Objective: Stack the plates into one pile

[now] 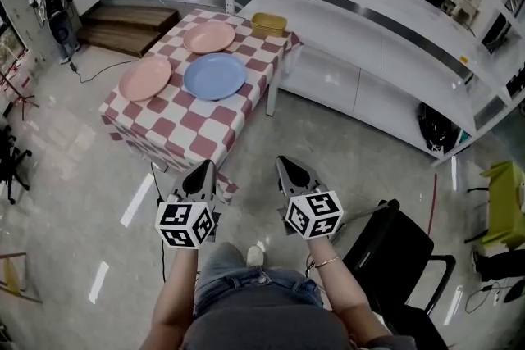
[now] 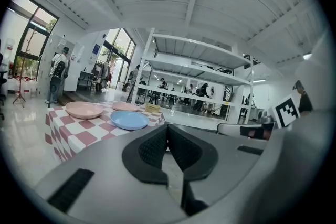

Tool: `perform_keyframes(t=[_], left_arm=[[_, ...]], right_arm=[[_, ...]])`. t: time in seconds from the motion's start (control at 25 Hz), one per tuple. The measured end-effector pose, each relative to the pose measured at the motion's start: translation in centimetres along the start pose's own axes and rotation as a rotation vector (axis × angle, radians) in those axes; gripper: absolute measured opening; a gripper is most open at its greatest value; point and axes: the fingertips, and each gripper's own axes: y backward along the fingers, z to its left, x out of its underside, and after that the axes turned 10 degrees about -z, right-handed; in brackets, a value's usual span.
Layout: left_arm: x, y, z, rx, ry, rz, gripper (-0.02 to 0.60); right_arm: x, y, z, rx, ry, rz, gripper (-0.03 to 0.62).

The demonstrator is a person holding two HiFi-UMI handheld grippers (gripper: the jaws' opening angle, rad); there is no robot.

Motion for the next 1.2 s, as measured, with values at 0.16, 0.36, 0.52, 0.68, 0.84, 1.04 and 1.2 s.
perform_keyframes(t=[0.16,0.36,0.52,0.68,0.84,1.04,1.2], left_arm=[[-0.2,-0.5,-0.1,-0.007,-0.012,0.001,0.015],[0.0,-2.1,1.4,-0.051,-0.036,0.014,0.015],[0.7,-4.0,3.6,-0.075,-0.020,0.029,0.015],[1.0,-7.4,6.7,-0.104,-0.002,0.035,0.015],[0.9,-11.3,10.0,-0.124,0.008,0.042,0.015],[1.0,-16.0,14.4,-0.158,0.019,0.073,0.015],[1.0,-19.6,17.4,-0.168,0.017,0.106,0.015]], right_arm=[[-0.3,-0.2,-0.6,-0.008,-0.009,0.008,0.009],[-0.3,-1.3,-2.1,-0.001,-0.018,0.005,0.009],[0.2,-3.0,-3.8,0.016,-0.033,0.023,0.009],[0.6,-6.5,-5.6,0.025,-0.036,0.041,0.009],[1.0,-11.4,-7.2,0.014,-0.040,0.068,0.009],[1.4,-18.2,-8.5,-0.008,-0.050,0.103,0.009],[1.6,-23.1,-9.2,-0.017,-0.049,0.127,0.009]])
